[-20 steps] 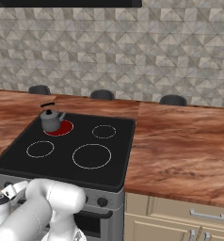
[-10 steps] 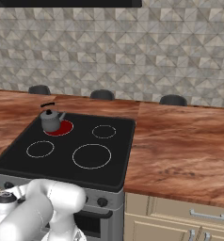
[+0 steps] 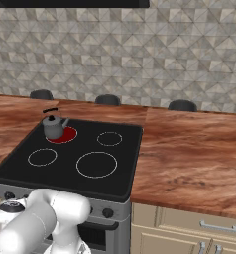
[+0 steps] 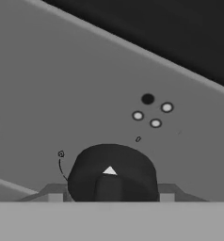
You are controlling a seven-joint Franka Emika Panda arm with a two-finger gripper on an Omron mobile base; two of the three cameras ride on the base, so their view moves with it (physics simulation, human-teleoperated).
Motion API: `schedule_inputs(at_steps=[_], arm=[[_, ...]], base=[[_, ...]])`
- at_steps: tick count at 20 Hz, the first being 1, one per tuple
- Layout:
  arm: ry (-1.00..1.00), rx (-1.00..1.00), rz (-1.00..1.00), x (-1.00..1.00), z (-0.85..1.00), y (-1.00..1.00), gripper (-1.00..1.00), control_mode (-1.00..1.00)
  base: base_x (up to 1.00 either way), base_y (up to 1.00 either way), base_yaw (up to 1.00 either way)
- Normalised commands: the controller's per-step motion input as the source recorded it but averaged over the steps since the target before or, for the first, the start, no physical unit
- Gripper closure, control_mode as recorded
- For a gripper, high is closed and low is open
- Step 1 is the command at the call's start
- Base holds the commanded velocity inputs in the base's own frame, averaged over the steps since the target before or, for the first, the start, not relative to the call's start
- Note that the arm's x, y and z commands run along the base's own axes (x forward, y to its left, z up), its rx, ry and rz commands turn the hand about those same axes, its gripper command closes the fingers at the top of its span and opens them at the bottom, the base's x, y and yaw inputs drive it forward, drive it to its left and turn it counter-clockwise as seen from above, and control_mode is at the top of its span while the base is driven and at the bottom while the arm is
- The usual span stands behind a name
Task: The kettle is done boiling. Turn off the stove, then wait for 300 timesteps before moving the kettle to the dining table.
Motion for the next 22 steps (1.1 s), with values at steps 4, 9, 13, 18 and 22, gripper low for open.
schedule_inputs(at_steps=[4, 9, 13, 18, 22], arm=[[0.0, 0.29, 0.0, -0.01, 0.0, 0.0, 1.0, -1.0], [0.0, 0.29, 0.0, 0.0, 0.0, 0.0, 1.0, -1.0], [0.0, 0.28, 0.0, 0.0, 0.0, 0.0, 1.0, -1.0], [0.0, 0.21, 0.0, -0.04, -0.02, 0.0, 1.0, -1.0], [0.0, 0.16, 0.0, -0.11, -0.03, 0.0, 1.0, -1.0]], base=[[0.0, 0.0, 0.0], [0.0, 0.0, 0.0], [0.0, 0.0, 0.0], [0.0, 0.0, 0.0], [0.0, 0.0, 0.0]])
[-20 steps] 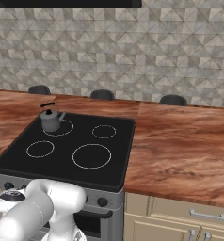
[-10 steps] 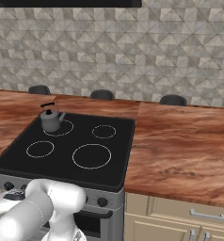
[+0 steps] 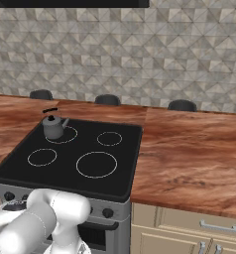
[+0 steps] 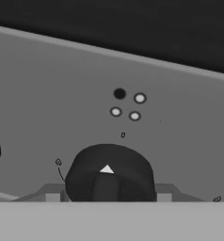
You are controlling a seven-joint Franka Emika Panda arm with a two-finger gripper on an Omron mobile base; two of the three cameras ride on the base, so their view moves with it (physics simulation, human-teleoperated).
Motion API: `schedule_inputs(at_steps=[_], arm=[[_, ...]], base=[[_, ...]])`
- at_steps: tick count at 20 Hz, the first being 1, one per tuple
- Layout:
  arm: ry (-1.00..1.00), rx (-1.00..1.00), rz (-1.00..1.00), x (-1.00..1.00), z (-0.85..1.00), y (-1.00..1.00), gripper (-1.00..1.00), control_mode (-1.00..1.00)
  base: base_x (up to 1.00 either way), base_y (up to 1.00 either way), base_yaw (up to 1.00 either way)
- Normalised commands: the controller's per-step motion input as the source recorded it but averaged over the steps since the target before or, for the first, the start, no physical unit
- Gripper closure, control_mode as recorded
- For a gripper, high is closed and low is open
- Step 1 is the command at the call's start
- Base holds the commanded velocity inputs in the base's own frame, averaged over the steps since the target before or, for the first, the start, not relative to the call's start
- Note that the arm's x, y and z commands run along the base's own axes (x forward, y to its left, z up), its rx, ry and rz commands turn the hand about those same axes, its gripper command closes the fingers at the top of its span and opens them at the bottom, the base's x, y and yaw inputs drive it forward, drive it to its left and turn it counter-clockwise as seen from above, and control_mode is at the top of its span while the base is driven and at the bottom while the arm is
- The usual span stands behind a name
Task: The kettle is done boiling. Turn off the stove, then wait for 300 timesteps before moving the kettle to the dining table.
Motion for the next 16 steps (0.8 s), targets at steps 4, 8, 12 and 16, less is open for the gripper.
schedule_inputs(at_steps=[4, 8, 12, 16], arm=[[0.0, 0.13, 0.0, -0.14, -0.01, 0.0, -1.0, -1.0], [0.0, 0.09, 0.0, -0.24, 0.0, 0.01, -1.0, -1.0], [0.0, 0.03, 0.0, -0.29, 0.0, 0.05, -1.0, -1.0], [0.0, 0.01, 0.0, -0.25, 0.0, 0.12, -1.0, -1.0]], base=[[0.0, 0.0, 0.0], [0.0, 0.0, 0.0], [0.0, 0.0, 0.0], [0.0, 0.0, 0.0]])
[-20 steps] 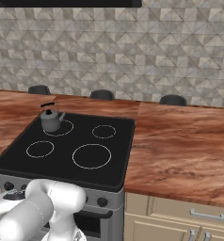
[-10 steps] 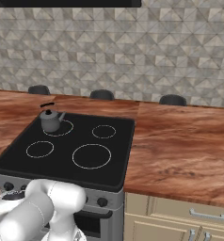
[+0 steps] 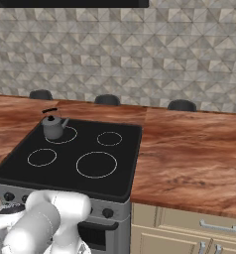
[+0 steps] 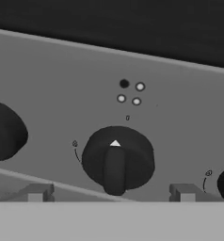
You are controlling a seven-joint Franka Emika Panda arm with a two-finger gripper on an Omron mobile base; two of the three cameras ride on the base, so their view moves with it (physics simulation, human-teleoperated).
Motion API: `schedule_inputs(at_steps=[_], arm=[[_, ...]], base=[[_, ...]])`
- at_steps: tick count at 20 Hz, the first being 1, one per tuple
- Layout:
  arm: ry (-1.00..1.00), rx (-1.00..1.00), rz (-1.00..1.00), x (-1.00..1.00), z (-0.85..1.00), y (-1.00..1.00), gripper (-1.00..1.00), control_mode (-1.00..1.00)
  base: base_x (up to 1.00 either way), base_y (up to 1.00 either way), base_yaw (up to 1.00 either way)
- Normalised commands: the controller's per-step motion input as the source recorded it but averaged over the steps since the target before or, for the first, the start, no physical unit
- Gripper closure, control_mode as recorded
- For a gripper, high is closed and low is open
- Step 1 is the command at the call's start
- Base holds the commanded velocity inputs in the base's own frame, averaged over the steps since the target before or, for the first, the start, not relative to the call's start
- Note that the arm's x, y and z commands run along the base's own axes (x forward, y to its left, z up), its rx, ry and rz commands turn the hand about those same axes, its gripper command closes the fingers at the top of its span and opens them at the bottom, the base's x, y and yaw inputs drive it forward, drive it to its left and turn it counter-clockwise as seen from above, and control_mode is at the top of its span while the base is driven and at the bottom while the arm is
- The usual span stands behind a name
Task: The kettle is done boiling. Turn off the stove, then wait for 300 timesteps before moving the kettle to the dining table.
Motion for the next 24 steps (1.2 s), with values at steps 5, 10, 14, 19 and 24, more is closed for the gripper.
schedule_inputs(at_steps=[5, 10, 14, 19, 24], arm=[[-0.01, 0.0, 0.0, -0.21, 0.0, 0.15, -1.0, -1.0], [-0.05, 0.0, 0.0, -0.42, 0.07, 0.01, -1.0, -1.0], [-0.05, 0.01, -0.02, -0.38, 0.23, -0.01, -1.0, -1.0], [-0.07, 0.03, 0.0, -0.2, 0.55, -0.07, -1.0, -1.0], [-0.07, 0.01, -0.01, -0.23, 0.65, 0.0, -1.0, -1.0]], base=[[0.0, 0.0, 0.0], [0.0, 0.0, 0.0], [0.0, 0.0, 0.0], [0.0, 0.0, 0.0], [0.0, 0.0, 0.0]])
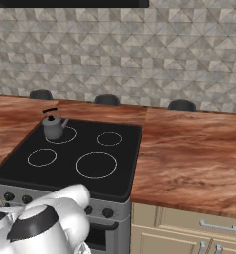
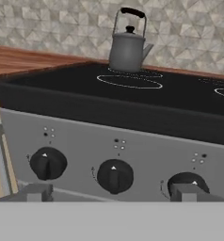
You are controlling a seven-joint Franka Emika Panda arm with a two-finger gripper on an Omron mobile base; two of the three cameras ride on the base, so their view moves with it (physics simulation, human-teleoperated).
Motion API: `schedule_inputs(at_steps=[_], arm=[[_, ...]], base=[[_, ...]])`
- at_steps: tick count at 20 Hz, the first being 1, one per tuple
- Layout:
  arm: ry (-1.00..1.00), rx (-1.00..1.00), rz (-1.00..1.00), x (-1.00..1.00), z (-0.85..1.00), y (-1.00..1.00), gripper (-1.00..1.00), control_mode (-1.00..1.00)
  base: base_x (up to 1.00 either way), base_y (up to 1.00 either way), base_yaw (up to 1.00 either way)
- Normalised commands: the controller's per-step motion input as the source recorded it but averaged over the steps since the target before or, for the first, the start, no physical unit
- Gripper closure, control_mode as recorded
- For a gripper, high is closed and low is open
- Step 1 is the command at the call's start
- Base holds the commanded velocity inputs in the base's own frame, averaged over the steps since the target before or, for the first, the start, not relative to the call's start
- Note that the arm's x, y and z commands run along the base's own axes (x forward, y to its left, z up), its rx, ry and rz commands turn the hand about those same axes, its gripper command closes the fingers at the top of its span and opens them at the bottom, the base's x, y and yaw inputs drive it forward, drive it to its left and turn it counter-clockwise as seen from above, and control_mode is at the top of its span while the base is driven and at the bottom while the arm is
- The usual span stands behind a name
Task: The kettle is done boiling. Turn off the stove, then wait for 300 timesteps before moving the kettle to the dining table.
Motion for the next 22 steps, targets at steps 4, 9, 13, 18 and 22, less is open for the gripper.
schedule_inputs(at_steps=[4, 9, 13, 18, 22], arm=[[-0.07, 0.0, -0.03, -0.25, 0.67, 0.0, -1.0, -1.0], [-0.05, 0.0, -0.03, -0.2, 0.7, 0.0, -1.0, -1.0], [0.0, 0.0, -0.04, -0.06, 0.66, 0.0, -1.0, -1.0], [0.0, 0.0, -0.04, 0.0, 0.68, 0.0, -1.0, -1.0], [0.04, 0.05, -0.03, 0.03, 0.7, 0.0, -1.0, -1.0]], base=[[0.0, 0.0, 0.0], [0.0, 0.0, 0.0], [0.0, 0.0, 0.0], [0.0, 0.0, 0.0], [0.0, 0.0, 0.0]])
